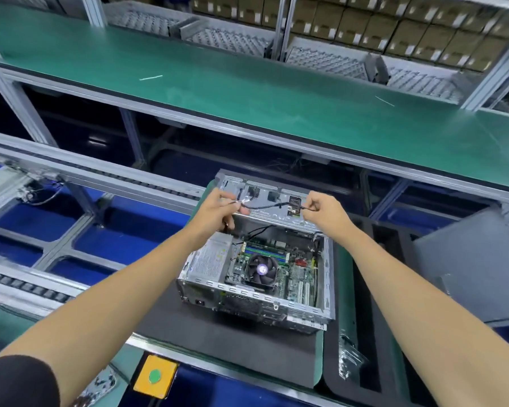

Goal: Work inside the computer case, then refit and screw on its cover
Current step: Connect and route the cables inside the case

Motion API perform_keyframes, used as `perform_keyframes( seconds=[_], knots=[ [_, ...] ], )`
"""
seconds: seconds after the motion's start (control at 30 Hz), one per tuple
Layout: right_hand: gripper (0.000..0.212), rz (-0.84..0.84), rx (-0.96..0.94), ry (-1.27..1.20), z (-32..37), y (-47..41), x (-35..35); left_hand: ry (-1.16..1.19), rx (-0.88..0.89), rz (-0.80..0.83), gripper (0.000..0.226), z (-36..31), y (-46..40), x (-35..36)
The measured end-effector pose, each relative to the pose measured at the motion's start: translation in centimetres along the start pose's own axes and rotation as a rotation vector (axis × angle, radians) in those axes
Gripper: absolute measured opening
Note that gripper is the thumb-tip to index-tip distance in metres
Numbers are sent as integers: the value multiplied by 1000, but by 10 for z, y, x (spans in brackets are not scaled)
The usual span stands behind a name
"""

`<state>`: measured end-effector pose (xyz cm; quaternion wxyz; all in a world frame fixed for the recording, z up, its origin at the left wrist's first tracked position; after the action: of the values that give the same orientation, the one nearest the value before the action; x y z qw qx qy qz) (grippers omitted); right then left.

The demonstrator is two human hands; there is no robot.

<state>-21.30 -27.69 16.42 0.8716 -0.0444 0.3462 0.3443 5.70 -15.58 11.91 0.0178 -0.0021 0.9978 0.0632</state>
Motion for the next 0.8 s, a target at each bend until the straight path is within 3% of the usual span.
perform_keyframes(
  seconds=[0.13,0.27,0.4,0.47,0.53,0.67,0.8],
  knots=[
    [21,-49,32,7,-17,5,6,-64,72,70,27,-4,3,-1],
    [19,26,50,-39,-26,10,18,-111,121,-26,18,-4,6,7],
    [23,112,121,-251,-18,9,30,-186,177,16,15,-4,10,24],
    [21,22,91,-238,-3,0,33,-229,192,50,17,0,10,31],
    [28,-99,10,-45,20,-8,34,-278,207,71,18,0,10,37],
    [7,-132,-94,-262,52,-21,42,-376,247,104,25,-5,12,52],
    [14,-225,-185,-318,53,-22,45,-393,259,145,31,-9,15,59]
  ],
)
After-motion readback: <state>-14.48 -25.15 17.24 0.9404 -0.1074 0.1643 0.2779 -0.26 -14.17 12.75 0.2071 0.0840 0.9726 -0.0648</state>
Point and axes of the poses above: each hand's wrist, its own y-axis away from the middle knuckle, its own x-axis out of the palm, z = x × y, the point moved 1 cm from there along -y, towards the middle knuckle, and after that the axes turned 12 degrees about z, right-handed, at the moved point
